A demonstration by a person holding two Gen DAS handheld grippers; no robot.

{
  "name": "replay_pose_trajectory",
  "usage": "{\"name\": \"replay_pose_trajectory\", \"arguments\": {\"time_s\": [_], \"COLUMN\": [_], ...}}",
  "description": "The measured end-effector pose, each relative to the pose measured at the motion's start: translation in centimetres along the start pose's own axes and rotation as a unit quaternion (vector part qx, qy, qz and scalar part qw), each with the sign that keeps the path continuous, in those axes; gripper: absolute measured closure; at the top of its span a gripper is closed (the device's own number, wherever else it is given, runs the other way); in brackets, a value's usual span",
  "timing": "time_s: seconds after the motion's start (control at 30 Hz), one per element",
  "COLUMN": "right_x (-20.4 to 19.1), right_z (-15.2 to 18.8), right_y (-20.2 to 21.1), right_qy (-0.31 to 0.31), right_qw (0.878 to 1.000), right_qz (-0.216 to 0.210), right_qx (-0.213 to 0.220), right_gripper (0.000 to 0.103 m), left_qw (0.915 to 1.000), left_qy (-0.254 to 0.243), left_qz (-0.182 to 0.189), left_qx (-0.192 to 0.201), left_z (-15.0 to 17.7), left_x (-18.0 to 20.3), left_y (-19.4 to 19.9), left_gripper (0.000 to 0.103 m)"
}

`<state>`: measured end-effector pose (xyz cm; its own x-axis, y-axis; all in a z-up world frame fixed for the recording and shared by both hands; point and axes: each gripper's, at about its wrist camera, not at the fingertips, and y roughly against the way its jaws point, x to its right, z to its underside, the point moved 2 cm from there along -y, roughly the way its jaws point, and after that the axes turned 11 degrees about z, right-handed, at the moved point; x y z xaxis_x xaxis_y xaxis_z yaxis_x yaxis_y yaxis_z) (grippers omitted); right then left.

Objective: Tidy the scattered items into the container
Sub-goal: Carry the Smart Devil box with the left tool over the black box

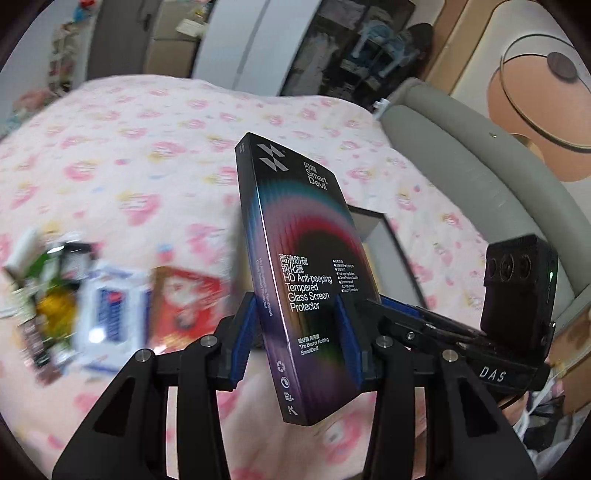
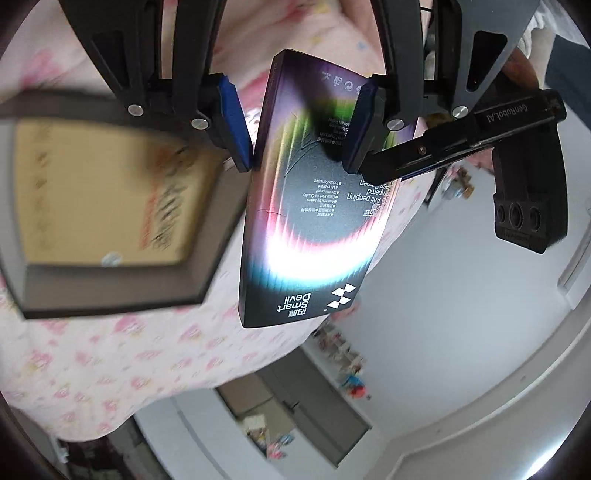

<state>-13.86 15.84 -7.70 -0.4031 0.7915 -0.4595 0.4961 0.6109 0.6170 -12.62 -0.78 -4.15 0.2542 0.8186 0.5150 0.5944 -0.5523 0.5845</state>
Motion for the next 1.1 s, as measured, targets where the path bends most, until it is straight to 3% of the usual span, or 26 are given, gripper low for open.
{"name": "replay_pose_trajectory", "arguments": {"time_s": [0.1, 0.33, 0.47, 0.63, 0.8, 0.97, 1.1], "right_x": [4.5, 12.7, 14.5, 13.4, 13.3, 13.6, 13.7], "right_z": [-1.1, -0.5, -0.6, -0.3, -0.3, -0.4, -0.3], "right_y": [0.6, -0.8, -0.9, -1.7, -2.7, -2.7, -2.7], "right_qy": [-0.03, -0.095, -0.111, -0.074, -0.058, -0.059, -0.054], "right_qw": [0.999, 0.993, 0.99, 0.988, 0.985, 0.983, 0.981], "right_qz": [0.017, 0.072, 0.091, 0.136, 0.163, 0.172, 0.187], "right_qx": [0.014, -0.005, -0.009, -0.02, -0.023, -0.022, -0.021], "right_gripper": [0.057, 0.057, 0.057, 0.057, 0.057, 0.057, 0.057], "left_qw": [0.9992, 0.9945, 0.9913, 0.9869, 0.9808, 0.9837, 0.9766], "left_qy": [0.01, 0.033, 0.052, 0.063, 0.069, 0.081, 0.087], "left_qz": [0.029, 0.047, 0.054, 0.049, 0.014, -0.033, -0.086], "left_qx": [-0.024, -0.088, -0.108, -0.14, -0.182, -0.157, -0.177], "left_z": [-1.5, -1.2, -1.0, -0.9, -0.2, -0.2, 0.0], "left_x": [0.6, 0.6, 0.0, -1.0, -2.2, -3.2, -4.2], "left_y": [-5.0, -14.1, -16.4, -18.4, -20.0, -18.8, -19.7], "left_gripper": [0.06, 0.059, 0.058, 0.058, 0.063, 0.063, 0.064]}}
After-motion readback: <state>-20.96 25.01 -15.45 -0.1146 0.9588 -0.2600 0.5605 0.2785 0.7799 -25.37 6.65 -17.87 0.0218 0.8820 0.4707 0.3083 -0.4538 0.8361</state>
